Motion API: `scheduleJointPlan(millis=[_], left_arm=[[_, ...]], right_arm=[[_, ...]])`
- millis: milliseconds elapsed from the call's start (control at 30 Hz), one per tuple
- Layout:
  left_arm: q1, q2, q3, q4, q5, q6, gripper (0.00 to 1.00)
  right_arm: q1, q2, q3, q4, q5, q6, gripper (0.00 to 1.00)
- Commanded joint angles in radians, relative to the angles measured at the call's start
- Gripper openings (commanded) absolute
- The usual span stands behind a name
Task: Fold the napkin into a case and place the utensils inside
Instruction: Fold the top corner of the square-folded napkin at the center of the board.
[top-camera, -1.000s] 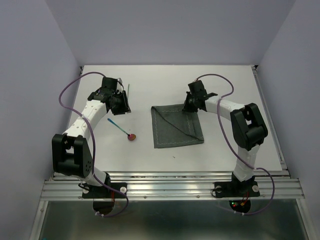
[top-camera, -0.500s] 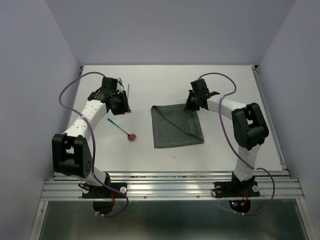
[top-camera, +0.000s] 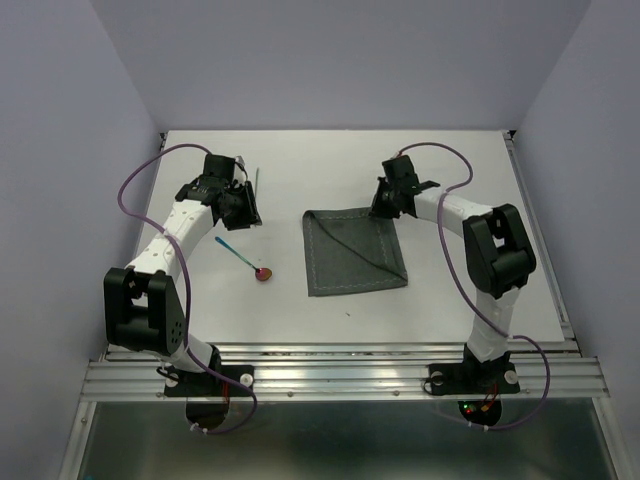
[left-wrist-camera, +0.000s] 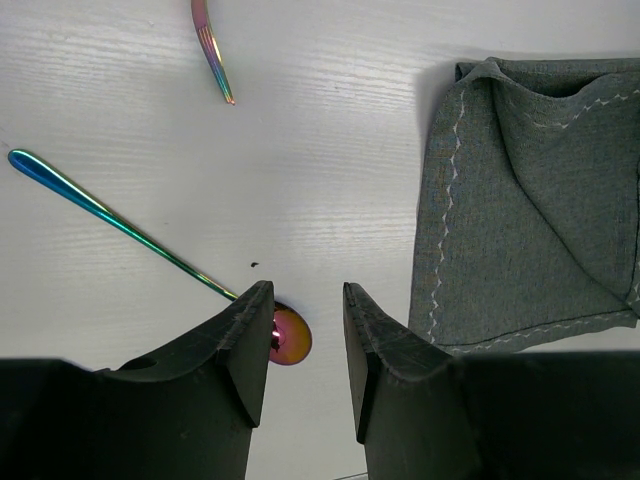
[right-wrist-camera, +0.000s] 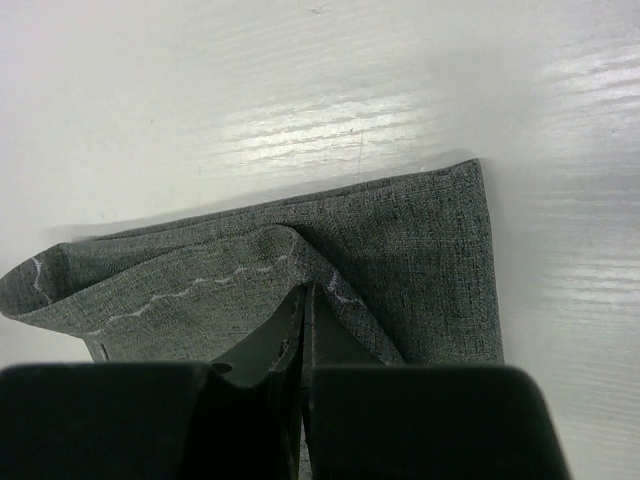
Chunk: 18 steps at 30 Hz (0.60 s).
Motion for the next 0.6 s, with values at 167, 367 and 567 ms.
scheduleJointPlan(millis=[167, 367, 567], left_arm=[[0.002, -0.009, 0.010, -0.009, 0.001, 0.011, 0.44], [0.002, -0.008, 0.013, -0.012, 0.001, 0.013, 0.44], [-0.003, -0.009, 0.014, 0.000, 0.028, 0.004, 0.44]], right_arm=[[-0.004, 0.035, 0.069, 0.038, 0.000, -0.032, 0.01], [-0.004, 0.035, 0.068, 0.032, 0.004, -0.030, 0.03], [-0.004, -0.058, 0.029, 0.029, 0.065, -0.023, 0.42]])
